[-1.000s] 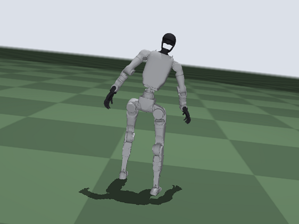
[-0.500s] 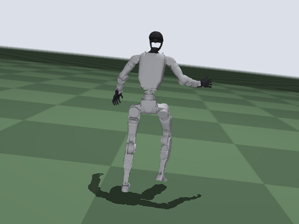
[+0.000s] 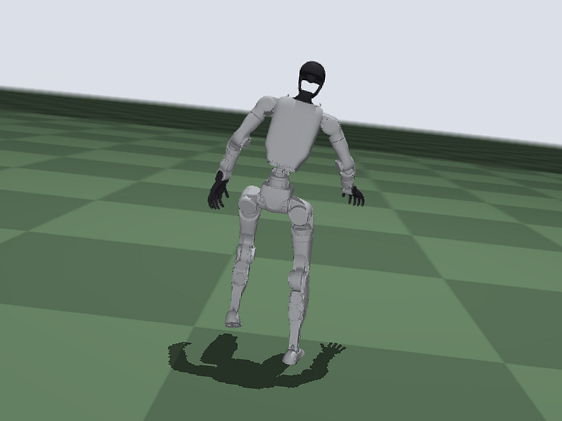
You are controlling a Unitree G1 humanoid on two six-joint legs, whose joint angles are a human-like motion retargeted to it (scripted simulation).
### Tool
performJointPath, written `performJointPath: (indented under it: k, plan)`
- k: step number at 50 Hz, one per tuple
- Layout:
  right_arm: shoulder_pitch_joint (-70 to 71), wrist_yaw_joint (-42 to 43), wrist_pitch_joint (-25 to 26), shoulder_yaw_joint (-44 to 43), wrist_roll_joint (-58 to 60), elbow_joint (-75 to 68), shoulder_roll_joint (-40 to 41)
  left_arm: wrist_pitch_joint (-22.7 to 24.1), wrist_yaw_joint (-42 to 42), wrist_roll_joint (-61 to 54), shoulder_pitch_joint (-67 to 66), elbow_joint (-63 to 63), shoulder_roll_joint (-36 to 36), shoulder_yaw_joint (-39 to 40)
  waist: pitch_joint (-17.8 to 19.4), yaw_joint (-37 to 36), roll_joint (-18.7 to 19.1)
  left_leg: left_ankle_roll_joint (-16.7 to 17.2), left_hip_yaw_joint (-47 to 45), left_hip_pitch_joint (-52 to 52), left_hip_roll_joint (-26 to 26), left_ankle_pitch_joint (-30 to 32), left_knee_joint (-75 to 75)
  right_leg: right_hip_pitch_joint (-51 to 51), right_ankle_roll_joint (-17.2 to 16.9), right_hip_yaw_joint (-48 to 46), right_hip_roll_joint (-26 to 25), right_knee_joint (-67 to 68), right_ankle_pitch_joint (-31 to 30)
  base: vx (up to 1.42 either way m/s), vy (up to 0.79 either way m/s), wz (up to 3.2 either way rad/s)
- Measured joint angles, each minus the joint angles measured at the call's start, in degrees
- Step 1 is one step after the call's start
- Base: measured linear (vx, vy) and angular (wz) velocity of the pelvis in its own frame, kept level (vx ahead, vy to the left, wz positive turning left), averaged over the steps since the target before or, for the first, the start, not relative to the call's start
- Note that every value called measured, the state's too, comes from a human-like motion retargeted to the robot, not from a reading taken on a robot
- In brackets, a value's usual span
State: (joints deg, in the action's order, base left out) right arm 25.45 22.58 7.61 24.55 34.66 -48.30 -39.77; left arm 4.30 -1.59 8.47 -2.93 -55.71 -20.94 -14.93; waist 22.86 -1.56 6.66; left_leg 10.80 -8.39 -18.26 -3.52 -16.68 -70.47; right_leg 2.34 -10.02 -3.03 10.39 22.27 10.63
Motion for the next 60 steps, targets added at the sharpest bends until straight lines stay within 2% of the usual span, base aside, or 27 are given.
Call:
performJointPath:
  k: [5,10,13,15,16,19,21,23,25,27,29,30,32,33,36,38,40,42,43,45,46,48,51,55,60]
  plan:
    - [-13.1,0.1,-2.9,-12.2,-16.7,0.7,6.1,-0.6,-0.6,-4.3,-8.3,-9.8,3.4,5.4,-1.2,0.1,0.3,0.8,-0.8,-1.4,-3.4,0.1,14.1,2.5,-2.3,1.5,-0.8,-2.5,0.9,0.44,0.13,-0.36]
    - [-22.8,-3.3,-9.8,-26.8,-49.1,-3.7,12.1,-2.8,4.9,-9.3,-11.7,-17.2,3.0,10.9,-2.5,-0.6,-1.2,-0.7,-5.7,4.6,-8.6,0.0,37.2,4.9,-3.5,3.2,-0.9,-4.0,3.2,0.47,0.19,-0.43]
    - [-28.0,-4.6,-15.7,-38.0,-74.2,-3.6,15.6,-4.7,6.4,-12.9,-12.5,-17.2,0.4,12.3,-2.8,0.0,-2.2,-0.2,-4.0,7.8,-8.8,4.8,44.0,7.1,-0.8,3.2,-1.7,-4.3,2.8,0.47,0.25,-0.01]
    - [-32.6,-7.0,-19.2,-46.1,-86.9,-2.6,18.1,-4.7,7.6,-11.8,-13.2,-16.5,-2.2,12.7,-4.2,0.2,-3.5,-0.7,-3.4,8.2,-8.7,3.4,41.9,6.6,-0.3,1.9,-1.4,0.1,2.7,0.47,0.26,0.31]
    - [-33.1,-6.7,-20.4,-48.0,-92.6,-1.9,18.2,-5.3,5.4,-13.3,-12.2,-15.4,-3.5,11.9,-3.7,1.0,-3.8,-0.4,-2.6,9.5,-8.5,4.1,43.1,5.8,1.3,1.8,-1.7,2.8,0.6,0.43,0.27,0.49]
    - [-35.6,-6.5,-23.8,-52.5,-101.8,0.6,17.8,-5.7,-0.1,-13.0,-8.6,-12.3,-7.0,10.5,-3.0,2.5,-4.5,-0.8,-1.3,13.9,-8.2,4.2,46.9,1.1,5.1,0.5,-2.0,15.7,-4.7,0.39,0.25,0.54]
    - [-36.7,-6.1,-25.6,-53.8,-103.4,2.5,16.5,-5.8,-3.4,-12.4,-5.3,-10.0,-9.4,9.8,-3.1,3.2,-4.8,-1.2,-0.7,16.5,-8.2,4.7,49.9,-4.0,7.1,-1.0,-1.8,26.2,-5.3,0.37,0.21,0.49]
    - [-36.9,-5.5,-26.8,-54.4,-103.6,4.7,14.6,-5.7,-5.9,-13.0,-1.3,-7.5,-11.6,9.2,-3.5,4.0,-5.3,-1.3,0.1,18.3,-8.1,5.2,52.5,-9.2,8.3,-2.4,-1.5,35.1,-3.7,0.36,0.15,0.56]
    - [-36.7,-5.1,-27.7,-55.1,-102.3,7.2,12.5,-5.1,-6.2,-14.7,2.6,-4.6,-13.5,8.1,-4.2,5.0,-6.3,-1.0,1.3,20.1,-7.3,5.2,54.7,-13.3,5.6,-3.8,-0.8,41.8,-2.6,0.38,0.11,0.76]
    - [-35.9,-5.0,-28.2,-55.3,-99.9,10.4,9.9,-4.4,-6.3,-15.7,6.4,-1.8,-14.8,6.9,-5.0,6.7,-6.4,-1.6,2.5,20.9,-7.0,4.5,55.5,-16.7,4.6,-4.2,-1.5,44.5,-2.6,0.36,0.08,0.81]
    - [-33.5,-3.5,-28.7,-54.3,-96.8,13.5,6.5,-4.0,-6.9,-17.5,11.3,0.8,-16.0,4.4,-5.0,7.4,-6.5,-0.3,3.5,23.8,-6.5,6.1,60.4,-19.2,4.3,-4.7,-1.8,44.3,-2.8,0.35,0.05,0.58]
    - [-32.5,-2.6,-28.8,-53.9,-93.8,15.2,4.8,-3.7,-6.7,-17.9,13.5,2.1,-16.5,3.1,-5.0,8.0,-6.7,0.1,4.0,25.2,-6.1,6.3,62.1,-19.9,3.5,-5.6,-1.2,43.6,-2.5,0.34,0.04,0.53]
    - [-29.5,-0.1,-27.8,-51.5,-84.9,18.9,0.4,-3.3,-7.6,-17.7,17.9,4.3,-16.9,0.6,-5.4,8.7,-5.9,0.0,4.2,26.3,-5.9,6.7,64.8,-21.5,6.1,-6.8,-1.1,38.7,-1.5,0.34,0.02,0.48]
    - [-28.3,1.5,-26.5,-50.5,-78.2,20.8,-1.7,-2.9,-7.2,-17.3,19.3,5.5,-16.8,-0.4,-5.8,9.4,-5.8,0.0,4.6,26.8,-5.5,6.0,65.0,-21.2,5.4,-8.1,-0.3,35.5,-0.8,0.38,-0.01,0.55]
    - [-21.7,7.1,-18.1,-45.2,-55.4,27.1,-7.9,-1.4,-7.9,-18.0,23.6,8.9,-16.3,-3.0,-5.4,10.8,-5.2,1.0,5.6,29.2,-4.1,5.2,66.8,-17.8,3.5,-10.9,0.1,18.4,-0.5,0.42,-0.05,0.47]
    - [-16.7,8.7,-11.2,-40.2,-40.0,30.1,-11.1,-0.2,-8.1,-17.9,24.6,10.8,-15.5,-4.0,-4.9,11.5,-5.4,1.1,6.3,30.3,-2.5,3.1,65.1,-13.3,0.7,-12.5,0.4,4.1,-3.7,0.47,-0.10,0.37]
    - [-11.1,5.8,-7.7,-33.4,-23.5,30.8,-12.7,2.8,-7.6,-16.4,23.5,12.0,-14.4,-4.6,-5.3,12.0,-5.7,-1.3,6.2,29.9,-0.6,-1.0,59.3,-10.2,-2.1,-13.0,1.2,-4.2,-8.0,0.48,-0.12,0.13]
    - [-4.8,5.2,-6.0,-24.7,-11.9,28.6,-14.4,4.0,-8.7,-16.1,23.5,12.3,-13.1,-6.2,-3.9,10.5,-4.4,-0.9,5.7,29.4,-0.1,-0.7,54.1,-6.4,-0.5,-10.8,0.3,-10.2,-11.1,0.44,-0.13,-0.39]
    - [-1.4,3.6,-5.4,-19.3,-7.2,26.2,-14.5,4.3,-8.8,-15.1,22.2,12.1,-12.3,-6.4,-3.9,9.7,-3.5,-2.5,4.1,28.3,-0.4,-1.2,49.6,-6.3,0.2,-10.2,0.4,-8.7,-10.0,0.43,-0.12,-0.65]
    - [7.8,1.9,-3.4,-6.3,0.4,19.1,-14.9,3.6,-8.9,-15.2,21.2,11.3,-10.7,-7.1,-2.4,8.4,-1.2,-1.4,3.4,24.1,-1.4,1.0,38.6,-4.6,2.8,-8.0,-0.6,-9.4,-9.5,0.40,-0.11,-0.68]
    - [11.6,-0.2,-3.5,-0.2,2.5,14.9,-13.8,3.4,-8.4,-14.7,19.8,10.7,-9.8,-7.1,-2.3,7.9,-0.4,-1.4,3.3,21.5,-1.5,1.4,32.7,-4.6,2.9,-7.3,-0.7,-8.3,-8.6,0.40,-0.09,-0.68]
    - [15.8,-5.9,-4.5,8.4,4.9,7.2,-9.9,3.1,-6.7,-12.0,15.7,9.3,-8.4,-7.3,-2.6,6.4,0.0,-1.6,3.1,16.9,-0.5,1.3,22.3,-5.0,1.4,-6.4,0.4,-4.3,-5.9,0.44,-0.07,-0.71]
    - [16.8,-10.5,-5.0,12.6,3.2,-1.6,-3.5,2.4,-3.7,-8.6,10.2,6.5,-6.6,-6.8,-3.0,5.0,-0.2,-2.1,1.8,10.1,0.4,-1.2,10.4,-4.4,0.8,-4.9,1.7,-2.3,-3.9,0.43,-0.03,-0.44]
    - [11.2,-9.5,-3.8,6.9,-6.1,-6.3,2.9,0.3,-1.5,-7.5,3.3,1.2,-4.0,-4.2,-3.5,2.8,-1.1,-2.5,-1.8,3.9,-0.7,-2.6,4.3,-2.2,0.8,-3.2,2.7,-2.7,-2.8,0.43,0.01,-0.34]
    - [-0.6,-6.0,-4.8,-1.6,-20.9,-5.6,8.1,-1.3,-2.6,-12.4,-4.7,-7.1,-0.5,1.7,-4.9,-0.5,-2.5,-1.4,-3.6,1.7,-1.9,-2.3,11.9,1.9,-1.5,-1.2,2.5,-6.7,-2.5,0.45,0.06,-0.52]
